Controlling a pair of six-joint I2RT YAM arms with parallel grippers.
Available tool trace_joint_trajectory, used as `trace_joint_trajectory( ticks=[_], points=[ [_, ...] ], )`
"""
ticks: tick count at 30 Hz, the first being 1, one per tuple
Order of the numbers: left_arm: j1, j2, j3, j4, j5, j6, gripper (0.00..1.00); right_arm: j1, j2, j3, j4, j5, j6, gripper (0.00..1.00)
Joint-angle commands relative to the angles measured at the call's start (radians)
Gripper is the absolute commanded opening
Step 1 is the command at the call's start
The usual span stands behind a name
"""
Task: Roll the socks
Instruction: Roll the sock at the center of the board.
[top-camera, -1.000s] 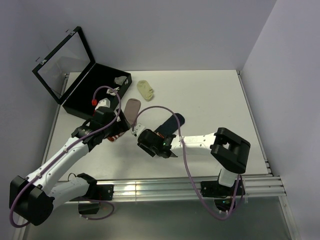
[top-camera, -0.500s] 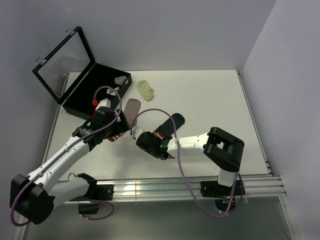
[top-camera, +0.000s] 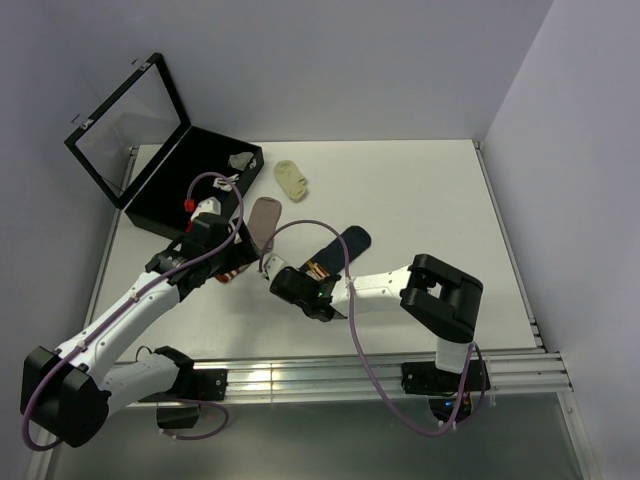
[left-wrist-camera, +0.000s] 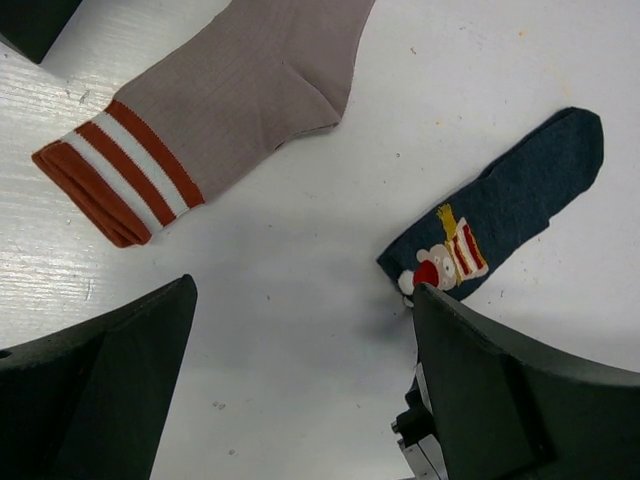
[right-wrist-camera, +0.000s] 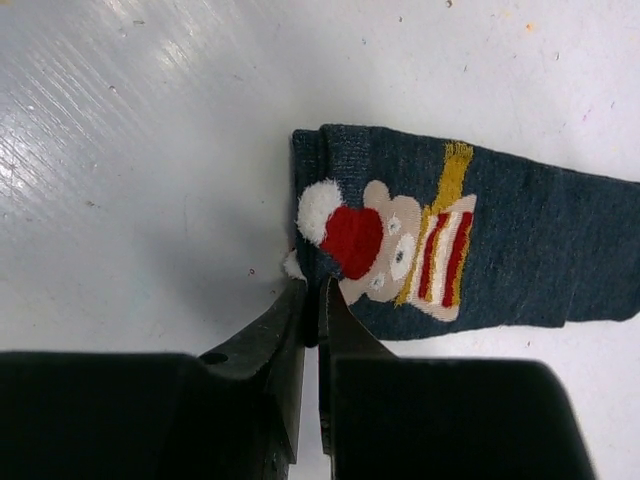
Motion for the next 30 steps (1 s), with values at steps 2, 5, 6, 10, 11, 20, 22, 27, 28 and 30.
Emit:
trace_joint_trajectory(
  ticks=[2,5,6,10,11,20,22,27,28,30],
  points=[
    [0.0,0.0,0.009,0.012,0.01,-0.006,0.95,0.006,-0.047,-0.019,0.025,-0.094,0.018,0.0],
    [0.0,-0.003,0.003,0.018,0.02,-0.009,0.95,0.003,-0.101,-0.022,0.05,-0.146,0.049,0.0],
    [0.0,-0.003,-0.002,0.021,0.024,-0.01,0.95,0.002,-0.125,-0.028,0.058,-0.191,0.078,0.0],
    [0.0,0.0,-0.012,0.016,0.026,-0.021,0.95,-0.041,-0.175,-0.04,0.111,-0.309,0.173,0.0],
    [0.0,0.002,-0.013,0.016,0.027,-0.023,0.95,-0.052,-0.178,-0.042,0.121,-0.338,0.19,0.0],
    [0.0,0.037,-0.052,0.038,0.084,-0.055,0.95,-0.225,-0.189,-0.14,0.295,-0.711,0.374,0.0],
    [0.0,0.048,-0.055,0.045,0.092,-0.058,0.94,-0.256,-0.182,-0.157,0.347,-0.809,0.421,0.0],
    [-0.002,0.086,-0.066,0.068,0.132,-0.067,0.94,-0.355,-0.13,-0.215,0.492,-1.002,0.535,0.0],
    [-0.003,0.092,-0.069,0.078,0.136,-0.069,0.94,-0.369,-0.109,-0.224,0.55,-1.031,0.578,0.0],
    [-0.005,0.107,-0.075,0.084,0.15,-0.073,0.94,-0.392,-0.084,-0.243,0.598,-1.096,0.619,0.0]
  ],
)
